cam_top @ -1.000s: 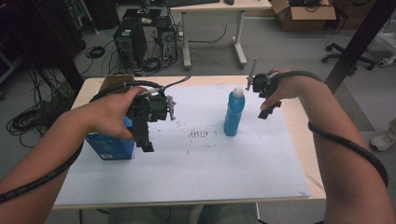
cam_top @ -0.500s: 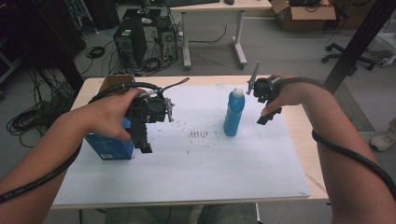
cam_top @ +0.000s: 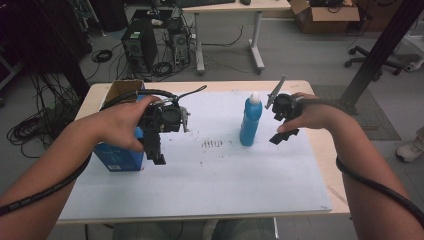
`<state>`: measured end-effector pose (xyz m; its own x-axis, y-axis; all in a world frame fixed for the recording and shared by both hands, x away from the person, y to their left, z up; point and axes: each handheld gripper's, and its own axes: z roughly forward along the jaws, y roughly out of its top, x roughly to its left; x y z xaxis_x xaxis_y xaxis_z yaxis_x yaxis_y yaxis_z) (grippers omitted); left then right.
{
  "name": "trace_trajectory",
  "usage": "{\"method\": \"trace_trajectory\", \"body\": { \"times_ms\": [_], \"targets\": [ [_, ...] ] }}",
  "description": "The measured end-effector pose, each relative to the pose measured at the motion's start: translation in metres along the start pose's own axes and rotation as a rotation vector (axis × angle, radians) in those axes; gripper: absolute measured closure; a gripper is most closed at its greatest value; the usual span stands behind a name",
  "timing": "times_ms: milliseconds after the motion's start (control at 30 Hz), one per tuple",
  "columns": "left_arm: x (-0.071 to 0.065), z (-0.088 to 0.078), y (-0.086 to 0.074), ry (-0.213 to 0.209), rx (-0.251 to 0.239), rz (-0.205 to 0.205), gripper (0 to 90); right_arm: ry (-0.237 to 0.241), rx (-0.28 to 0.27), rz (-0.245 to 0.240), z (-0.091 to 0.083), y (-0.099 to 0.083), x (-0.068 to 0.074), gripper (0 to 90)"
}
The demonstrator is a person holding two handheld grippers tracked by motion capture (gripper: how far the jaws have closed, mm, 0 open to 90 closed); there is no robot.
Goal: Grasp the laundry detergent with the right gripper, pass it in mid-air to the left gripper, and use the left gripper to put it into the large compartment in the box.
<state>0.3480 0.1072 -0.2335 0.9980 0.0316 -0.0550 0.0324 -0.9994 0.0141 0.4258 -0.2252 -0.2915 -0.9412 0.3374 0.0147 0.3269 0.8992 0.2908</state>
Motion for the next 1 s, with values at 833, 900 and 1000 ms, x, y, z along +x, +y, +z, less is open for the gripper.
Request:
{"method": "trace_trajectory", "body": {
  "times_ms": [833, 900, 1000],
  "targets": [
    [-0.001, 0.005, -0.002, 0.002, -0.009, 0.009, 0.2, -0.110, -0.244, 0.290, 0.044, -0.022, 0.027, 3.7],
    [-0.001, 0.005, -0.002, 0.008, -0.012, 0.011, 0.2, -0.126, -0.266, 0.312, 0.045, -0.023, 0.028, 3.6],
    [-0.002, 0.004, -0.002, 0.012, -0.016, 0.014, 0.2, -0.156, -0.318, 0.362, 0.050, -0.025, 0.032, 3.5]
  ]
}}
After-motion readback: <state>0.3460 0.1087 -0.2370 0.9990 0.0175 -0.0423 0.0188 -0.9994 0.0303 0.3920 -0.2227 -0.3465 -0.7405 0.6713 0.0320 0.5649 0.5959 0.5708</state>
